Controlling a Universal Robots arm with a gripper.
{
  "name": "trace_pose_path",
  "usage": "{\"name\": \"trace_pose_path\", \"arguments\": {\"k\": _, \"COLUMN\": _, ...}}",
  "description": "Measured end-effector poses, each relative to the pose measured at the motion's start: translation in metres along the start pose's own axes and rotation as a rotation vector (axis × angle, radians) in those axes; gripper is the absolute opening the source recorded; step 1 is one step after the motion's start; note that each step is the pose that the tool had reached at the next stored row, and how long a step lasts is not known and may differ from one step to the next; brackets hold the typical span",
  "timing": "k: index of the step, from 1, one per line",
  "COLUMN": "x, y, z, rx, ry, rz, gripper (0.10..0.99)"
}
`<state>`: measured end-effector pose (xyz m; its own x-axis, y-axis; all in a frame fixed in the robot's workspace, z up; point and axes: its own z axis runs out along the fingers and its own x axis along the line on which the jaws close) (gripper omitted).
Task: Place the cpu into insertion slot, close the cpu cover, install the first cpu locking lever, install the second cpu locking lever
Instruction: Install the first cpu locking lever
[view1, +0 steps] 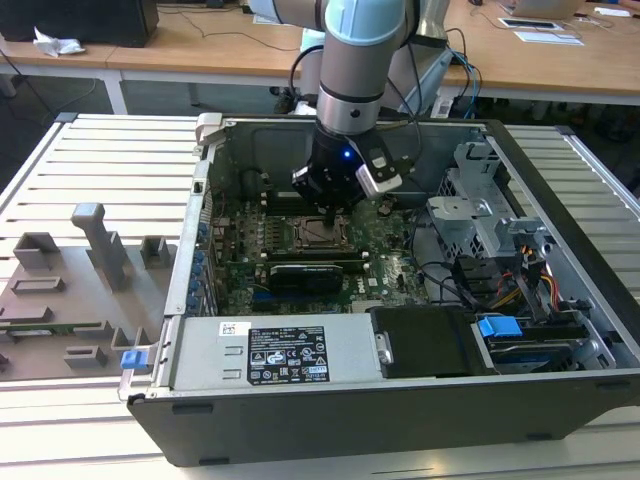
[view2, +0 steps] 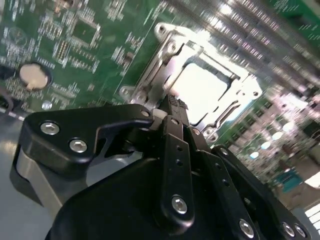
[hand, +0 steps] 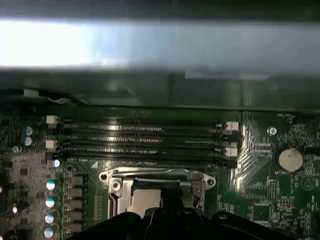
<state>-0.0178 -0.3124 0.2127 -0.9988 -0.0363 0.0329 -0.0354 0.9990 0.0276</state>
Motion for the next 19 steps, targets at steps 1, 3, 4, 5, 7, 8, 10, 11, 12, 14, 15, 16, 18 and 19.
{"name": "trace_pose_path", "arguments": {"k": 1, "x": 0.0003, "y": -0.004, "z": -0.0002, "rx": 0.001, "ry": 0.0002, "rz": 0.0, "gripper": 0.106}}
{"name": "trace_pose_path", "arguments": {"k": 3, "x": 0.0005, "y": -0.0089, "z": -0.0002, "rx": 0.001, "ry": 0.0, "rz": 0.0, "gripper": 0.106}}
{"name": "trace_pose_path", "arguments": {"k": 4, "x": 0.0005, "y": -0.0106, "z": -0.0003, "rx": 0.001, "ry": 0.0001, "rz": 0.0, "gripper": 0.106}}
{"name": "trace_pose_path", "arguments": {"k": 5, "x": 0.0005, "y": -0.0115, "z": -0.0003, "rx": 0.001, "ry": 0.0, "rz": 0.0, "gripper": 0.106}}
{"name": "trace_pose_path", "arguments": {"k": 7, "x": 0.0005, "y": -0.0116, "z": -0.0004, "rx": 0.001, "ry": 0.0, "rz": 0.0, "gripper": 0.106}}
{"name": "trace_pose_path", "arguments": {"k": 8, "x": 0.0006, "y": -0.0116, "z": -0.0027, "rx": 0.001, "ry": 0.0, "rz": 0.0, "gripper": 0.106}}
{"name": "trace_pose_path", "arguments": {"k": 10, "x": 0.001, "y": -0.0113, "z": -0.0134, "rx": 0.001, "ry": 0.0, "rz": 0.0, "gripper": 0.106}}
{"name": "trace_pose_path", "arguments": {"k": 11, "x": 0.0011, "y": -0.0112, "z": -0.0184, "rx": 0.001, "ry": 0.0001, "rz": 0.0, "gripper": 0.106}}
{"name": "trace_pose_path", "arguments": {"k": 12, "x": 0.0012, "y": -0.0111, "z": -0.0209, "rx": 0.001, "ry": 0.0, "rz": 0.0, "gripper": 0.106}}
{"name": "trace_pose_path", "arguments": {"k": 14, "x": 0.0014, "y": -0.011, "z": -0.0257, "rx": 0.001, "ry": 0.0, "rz": 0.0, "gripper": 0.106}}
{"name": "trace_pose_path", "arguments": {"k": 15, "x": 0.0014, "y": -0.011, "z": -0.0268, "rx": 0.001, "ry": 0.0001, "rz": 0.0, "gripper": 0.106}}
{"name": "trace_pose_path", "arguments": {"k": 16, "x": 0.0015, "y": -0.0109, "z": -0.0282, "rx": 0.001, "ry": 0.0, "rz": 0.0, "gripper": 0.106}}
{"name": "trace_pose_path", "arguments": {"k": 18, "x": 0.0015, "y": -0.0108, "z": -0.0312, "rx": 0.001, "ry": 0.0001, "rz": 0.0, "gripper": 0.106}}
{"name": "trace_pose_path", "arguments": {"k": 19, "x": 0.0017, "y": -0.0107, "z": -0.035, "rx": 0.001, "ry": 0.0, "rz": 0.0, "gripper": 0.106}}
